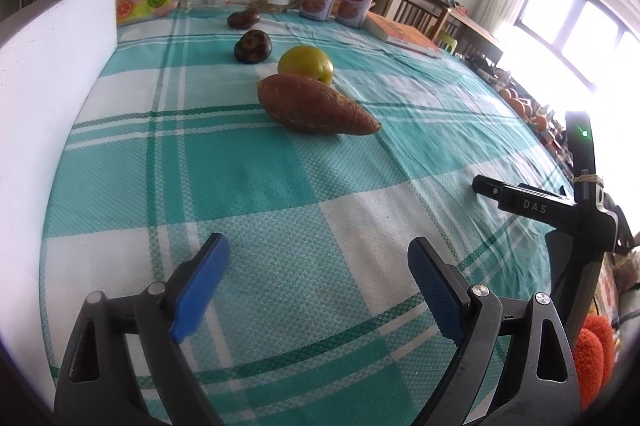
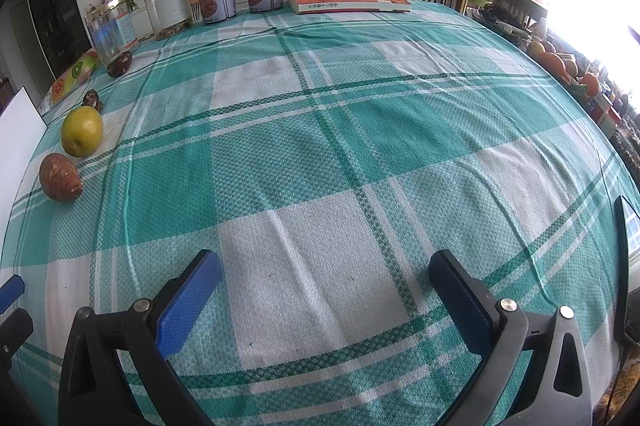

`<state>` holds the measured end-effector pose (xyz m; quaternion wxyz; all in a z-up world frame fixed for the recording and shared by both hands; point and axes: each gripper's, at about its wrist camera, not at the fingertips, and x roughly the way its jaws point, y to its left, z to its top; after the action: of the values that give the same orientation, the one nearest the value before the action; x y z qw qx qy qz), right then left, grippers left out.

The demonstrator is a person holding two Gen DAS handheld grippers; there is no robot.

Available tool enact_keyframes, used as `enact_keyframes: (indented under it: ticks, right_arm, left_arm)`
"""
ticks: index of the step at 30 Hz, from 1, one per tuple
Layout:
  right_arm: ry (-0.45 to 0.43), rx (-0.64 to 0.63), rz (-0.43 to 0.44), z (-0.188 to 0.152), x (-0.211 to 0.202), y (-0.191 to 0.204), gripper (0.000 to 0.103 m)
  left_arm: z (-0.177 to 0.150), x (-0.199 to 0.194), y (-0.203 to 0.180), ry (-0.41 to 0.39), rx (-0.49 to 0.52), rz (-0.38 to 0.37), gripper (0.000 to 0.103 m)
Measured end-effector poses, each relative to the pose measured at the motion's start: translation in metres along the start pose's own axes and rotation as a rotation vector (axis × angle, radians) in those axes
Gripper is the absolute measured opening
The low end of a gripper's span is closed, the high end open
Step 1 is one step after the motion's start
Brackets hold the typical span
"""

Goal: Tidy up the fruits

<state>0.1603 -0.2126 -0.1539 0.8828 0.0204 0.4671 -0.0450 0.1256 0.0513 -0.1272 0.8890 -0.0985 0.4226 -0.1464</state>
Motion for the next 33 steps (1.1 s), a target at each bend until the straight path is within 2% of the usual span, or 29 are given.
enact_keyframes:
  ticks: [18,28,33]
  right_arm:
    - [0.0,0.0,0.0,0.0,0.0,0.0,0.103]
    - [0.0,0.0,0.0,0.0,0.0,0.0,0.103]
    - [0.0,0.0,0.0,0.0,0.0,0.0,0.103]
  left_arm:
    - [-0.001,0.001,-0.002,0.007,0.014,0.009,0.094]
    - [-0.002,0.003,-0.007,0.017,0.042,0.043,0.094]
    - [-0.003,0.007,-0.016,0.035,0.086,0.096,0.095]
